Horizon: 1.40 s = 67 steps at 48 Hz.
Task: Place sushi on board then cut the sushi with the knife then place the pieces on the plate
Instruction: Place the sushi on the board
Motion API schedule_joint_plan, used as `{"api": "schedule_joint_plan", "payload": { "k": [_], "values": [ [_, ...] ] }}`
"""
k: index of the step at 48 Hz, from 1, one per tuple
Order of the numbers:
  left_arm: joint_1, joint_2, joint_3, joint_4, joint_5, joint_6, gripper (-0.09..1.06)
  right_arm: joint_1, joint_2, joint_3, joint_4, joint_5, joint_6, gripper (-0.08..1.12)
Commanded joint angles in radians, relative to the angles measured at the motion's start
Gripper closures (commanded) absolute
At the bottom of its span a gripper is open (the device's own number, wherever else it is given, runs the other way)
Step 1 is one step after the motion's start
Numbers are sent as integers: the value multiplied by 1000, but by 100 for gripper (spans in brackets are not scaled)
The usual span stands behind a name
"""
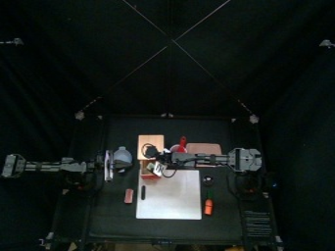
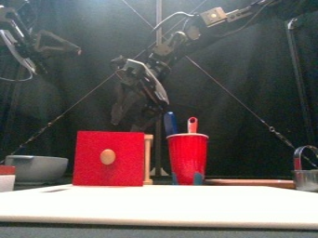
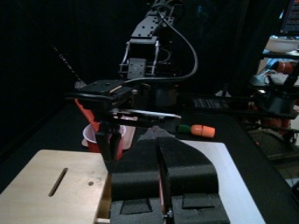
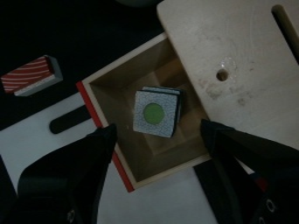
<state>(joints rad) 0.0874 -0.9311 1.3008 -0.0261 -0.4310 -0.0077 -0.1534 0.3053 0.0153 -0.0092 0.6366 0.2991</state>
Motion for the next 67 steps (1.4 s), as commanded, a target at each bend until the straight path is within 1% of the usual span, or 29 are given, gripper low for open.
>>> {"api": "schedule_joint_plan", "payload": {
  "k": [1,12,19,34,56,67],
  "values": [
    [0,3,-15,-2,-9,2,89,9,-6,-48,-54,32,43,1],
    [-2,5,-14,-2,-9,2,89,21,11,-78,-83,66,144,1],
    [0,3,-14,-2,-9,3,89,35,26,-97,-123,74,176,1],
    [-2,3,-9,-2,-12,2,89,43,67,-140,-158,107,236,1],
    [-2,3,-8,-2,-14,2,89,43,80,-144,-239,123,353,1],
    [-2,3,-5,-2,-14,2,89,43,92,-146,-238,123,353,3]
  ]
}}
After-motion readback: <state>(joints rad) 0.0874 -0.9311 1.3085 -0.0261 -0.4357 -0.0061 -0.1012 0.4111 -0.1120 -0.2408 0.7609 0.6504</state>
